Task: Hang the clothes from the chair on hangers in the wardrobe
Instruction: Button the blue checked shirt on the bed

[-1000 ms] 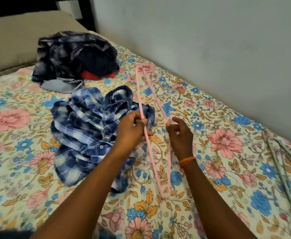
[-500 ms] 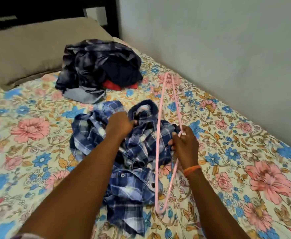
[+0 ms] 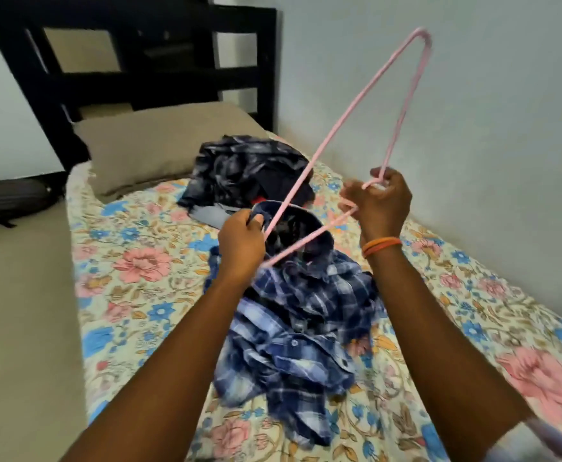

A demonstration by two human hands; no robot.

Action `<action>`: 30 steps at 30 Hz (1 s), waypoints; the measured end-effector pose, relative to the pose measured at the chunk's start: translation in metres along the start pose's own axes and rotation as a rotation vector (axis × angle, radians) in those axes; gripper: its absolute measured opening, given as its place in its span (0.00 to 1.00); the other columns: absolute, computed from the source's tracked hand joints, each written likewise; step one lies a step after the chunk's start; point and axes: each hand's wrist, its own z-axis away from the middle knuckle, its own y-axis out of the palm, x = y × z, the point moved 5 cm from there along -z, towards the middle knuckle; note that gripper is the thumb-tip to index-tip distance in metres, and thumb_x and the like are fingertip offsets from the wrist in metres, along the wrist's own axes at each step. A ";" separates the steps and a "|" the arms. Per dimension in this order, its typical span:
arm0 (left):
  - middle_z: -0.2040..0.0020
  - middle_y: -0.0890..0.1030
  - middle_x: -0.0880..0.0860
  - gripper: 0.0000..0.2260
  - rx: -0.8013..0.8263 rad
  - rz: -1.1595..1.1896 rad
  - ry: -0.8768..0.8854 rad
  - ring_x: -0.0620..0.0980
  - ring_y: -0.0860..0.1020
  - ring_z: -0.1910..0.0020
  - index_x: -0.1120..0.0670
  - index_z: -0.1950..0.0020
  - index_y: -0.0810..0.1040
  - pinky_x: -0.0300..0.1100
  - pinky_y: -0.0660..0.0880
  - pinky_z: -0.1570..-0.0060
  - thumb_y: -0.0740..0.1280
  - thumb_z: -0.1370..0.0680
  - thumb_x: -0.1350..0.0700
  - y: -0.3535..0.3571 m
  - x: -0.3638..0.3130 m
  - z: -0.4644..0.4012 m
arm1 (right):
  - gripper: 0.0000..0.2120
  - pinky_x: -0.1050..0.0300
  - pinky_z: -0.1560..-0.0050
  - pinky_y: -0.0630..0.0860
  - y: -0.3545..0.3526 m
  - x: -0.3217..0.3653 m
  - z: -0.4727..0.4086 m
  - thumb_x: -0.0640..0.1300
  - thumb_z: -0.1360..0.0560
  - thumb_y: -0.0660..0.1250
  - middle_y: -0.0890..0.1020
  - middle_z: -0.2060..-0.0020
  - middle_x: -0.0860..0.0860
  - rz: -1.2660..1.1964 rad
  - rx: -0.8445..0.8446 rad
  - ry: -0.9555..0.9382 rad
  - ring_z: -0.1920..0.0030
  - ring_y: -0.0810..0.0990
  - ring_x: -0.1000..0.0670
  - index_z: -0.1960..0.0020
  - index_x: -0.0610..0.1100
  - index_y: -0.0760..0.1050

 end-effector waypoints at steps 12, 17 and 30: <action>0.67 0.66 0.53 0.15 -0.001 0.122 0.182 0.50 0.62 0.69 0.55 0.62 0.64 0.48 0.56 0.67 0.57 0.15 0.57 -0.199 0.054 -0.018 | 0.19 0.51 0.69 0.81 0.139 0.074 0.110 0.29 0.32 0.75 0.80 0.61 0.35 0.018 -0.022 -0.099 0.70 0.84 0.47 0.50 0.42 0.70; 0.64 0.68 0.49 0.14 -0.026 0.082 0.140 0.49 0.66 0.66 0.56 0.61 0.65 0.46 0.58 0.62 0.55 0.15 0.56 -0.282 -0.011 -0.052 | 0.20 0.51 0.58 0.81 0.200 0.145 0.153 0.40 0.35 0.79 0.84 0.59 0.47 0.440 0.159 -0.295 0.61 0.85 0.46 0.46 0.46 0.79; 0.59 0.77 0.59 0.15 0.170 -0.005 -0.080 0.61 0.74 0.57 0.59 0.63 0.71 0.50 0.68 0.59 0.56 0.18 0.57 -0.408 -0.319 -0.128 | 0.10 0.67 0.64 0.78 0.198 0.434 0.162 0.36 0.22 0.68 0.83 0.66 0.49 0.338 0.204 -0.097 0.69 0.82 0.57 0.42 0.45 0.80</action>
